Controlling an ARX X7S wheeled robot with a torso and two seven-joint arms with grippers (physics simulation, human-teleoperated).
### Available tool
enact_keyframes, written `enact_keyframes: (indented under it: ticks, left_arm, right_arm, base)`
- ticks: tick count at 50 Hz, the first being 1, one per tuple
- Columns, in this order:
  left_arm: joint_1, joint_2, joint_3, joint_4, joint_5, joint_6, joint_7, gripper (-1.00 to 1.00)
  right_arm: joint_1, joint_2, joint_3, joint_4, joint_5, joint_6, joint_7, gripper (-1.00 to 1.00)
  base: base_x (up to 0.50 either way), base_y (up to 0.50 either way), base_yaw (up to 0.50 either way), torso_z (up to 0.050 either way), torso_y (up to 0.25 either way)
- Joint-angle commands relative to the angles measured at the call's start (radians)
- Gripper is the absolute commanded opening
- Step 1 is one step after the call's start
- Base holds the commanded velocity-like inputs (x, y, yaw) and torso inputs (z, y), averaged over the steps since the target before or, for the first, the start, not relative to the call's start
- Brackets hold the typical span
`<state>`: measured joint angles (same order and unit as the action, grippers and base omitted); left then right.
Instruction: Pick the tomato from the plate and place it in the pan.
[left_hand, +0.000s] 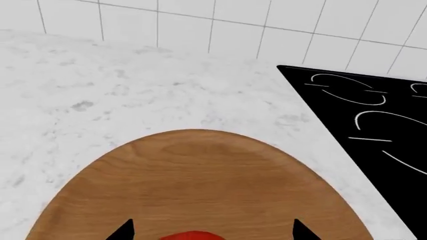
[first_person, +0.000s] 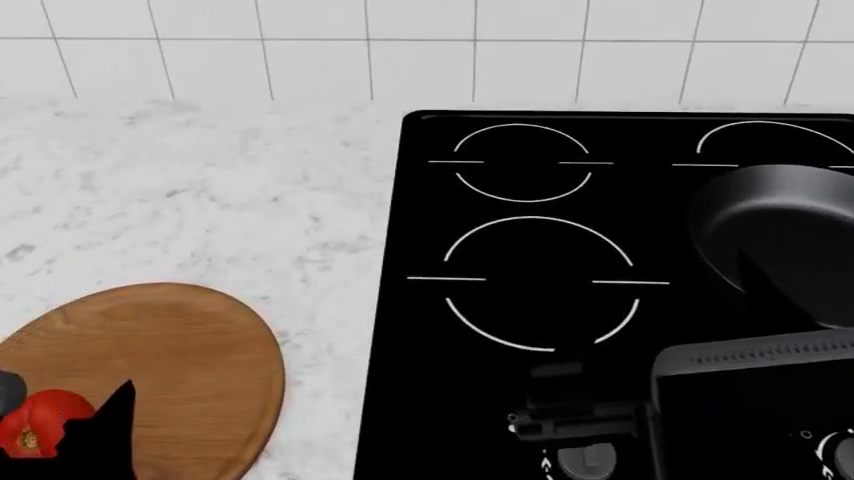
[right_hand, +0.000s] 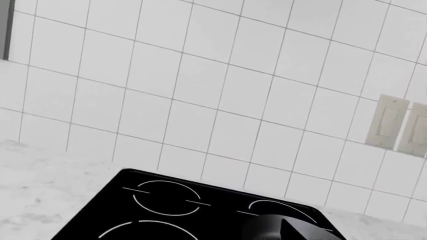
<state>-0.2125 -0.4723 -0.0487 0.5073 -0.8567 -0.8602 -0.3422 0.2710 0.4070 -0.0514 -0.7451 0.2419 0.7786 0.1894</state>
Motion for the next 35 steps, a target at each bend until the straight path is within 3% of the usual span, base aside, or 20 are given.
enact_keyframes:
  ticks: [1, 26, 27, 35]
  left_arm:
    - [0.014, 0.000, 0.000, -0.005, 0.009, 0.005, -0.014, 1.00]
    - [0.049, 0.013, -0.022, -0.007, -0.036, -0.009, -0.042, 1.00]
    - [0.049, 0.014, -0.024, -0.008, -0.038, -0.008, -0.042, -1.00]
    - [0.049, 0.014, -0.030, -0.010, -0.035, -0.002, -0.052, -1.00]
  right_arm:
    - [-0.013, 0.003, 0.010, -0.017, 0.008, 0.008, 0.006, 1.00]
    - [-0.023, 0.007, 0.017, -0.030, 0.025, 0.017, 0.011, 1.00]
    - [-0.025, 0.008, 0.019, -0.030, 0.026, 0.016, 0.011, 1.00]
    - [-0.024, 0.007, 0.017, -0.030, 0.027, 0.018, 0.015, 1.00]
  base:
    - [0.00, 0.00, 0.00, 0.000, 0.000]
    - [0.00, 0.00, 0.00, 0.000, 0.000]
    - [0.00, 0.00, 0.00, 0.000, 0.000]
    - [0.00, 0.00, 0.00, 0.000, 0.000]
